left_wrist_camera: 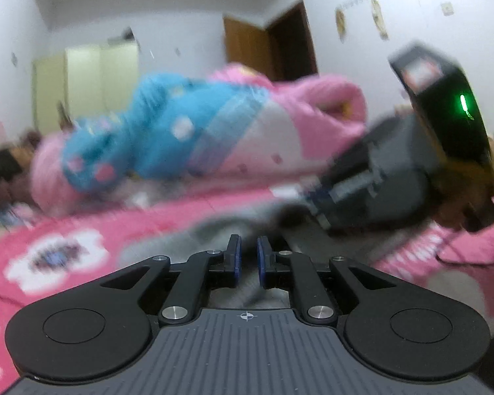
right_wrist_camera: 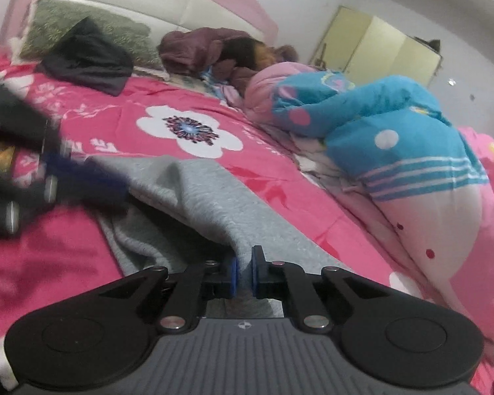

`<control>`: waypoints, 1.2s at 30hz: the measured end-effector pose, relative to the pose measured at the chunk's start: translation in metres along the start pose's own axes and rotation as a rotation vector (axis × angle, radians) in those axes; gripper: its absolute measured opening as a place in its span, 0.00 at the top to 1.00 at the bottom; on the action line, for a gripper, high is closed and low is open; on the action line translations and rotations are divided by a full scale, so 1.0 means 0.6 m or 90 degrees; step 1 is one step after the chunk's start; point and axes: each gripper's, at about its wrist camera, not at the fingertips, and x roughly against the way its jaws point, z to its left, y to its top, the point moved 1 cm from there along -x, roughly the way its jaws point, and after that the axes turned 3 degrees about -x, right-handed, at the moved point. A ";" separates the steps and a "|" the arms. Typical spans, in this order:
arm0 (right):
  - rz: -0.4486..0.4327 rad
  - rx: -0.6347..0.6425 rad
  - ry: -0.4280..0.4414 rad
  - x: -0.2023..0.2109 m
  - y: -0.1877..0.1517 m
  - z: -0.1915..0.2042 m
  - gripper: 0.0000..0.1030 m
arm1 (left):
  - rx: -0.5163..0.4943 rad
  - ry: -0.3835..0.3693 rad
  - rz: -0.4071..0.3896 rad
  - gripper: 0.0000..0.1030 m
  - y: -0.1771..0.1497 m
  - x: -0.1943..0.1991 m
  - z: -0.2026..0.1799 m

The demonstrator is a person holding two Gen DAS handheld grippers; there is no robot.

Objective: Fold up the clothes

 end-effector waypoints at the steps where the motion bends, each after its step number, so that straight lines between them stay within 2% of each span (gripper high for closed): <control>1: 0.000 -0.007 -0.002 0.000 0.001 -0.002 0.92 | 0.004 -0.013 0.012 0.90 -0.002 -0.007 -0.004; 6: 0.001 -0.034 -0.004 0.000 0.005 -0.012 0.92 | 0.017 -0.057 0.041 0.91 -0.003 -0.043 -0.024; 11: -0.005 -0.045 0.001 0.005 0.008 -0.017 0.92 | 0.002 -0.015 0.072 0.91 -0.008 -0.076 -0.035; 18: -0.015 -0.041 0.016 0.017 0.004 -0.014 0.92 | 0.041 0.006 0.073 0.91 -0.001 -0.090 -0.022; 24: -0.017 -0.015 0.033 0.020 -0.004 -0.006 0.92 | 0.103 0.015 0.127 0.90 -0.007 -0.119 0.000; 27: -0.016 -0.009 0.040 0.019 -0.005 -0.003 0.92 | 0.120 0.014 0.129 0.90 -0.008 -0.120 0.007; 31: -0.013 -0.024 0.045 0.018 -0.003 -0.011 0.92 | 0.102 0.029 0.120 0.90 -0.005 -0.110 0.000; 33: -0.009 -0.046 0.049 0.014 0.001 -0.022 0.92 | 0.098 0.031 0.118 0.90 -0.003 -0.102 -0.001; 36: 0.004 -0.093 0.068 0.006 0.005 -0.042 0.92 | 0.069 0.009 0.092 0.90 -0.001 -0.080 -0.010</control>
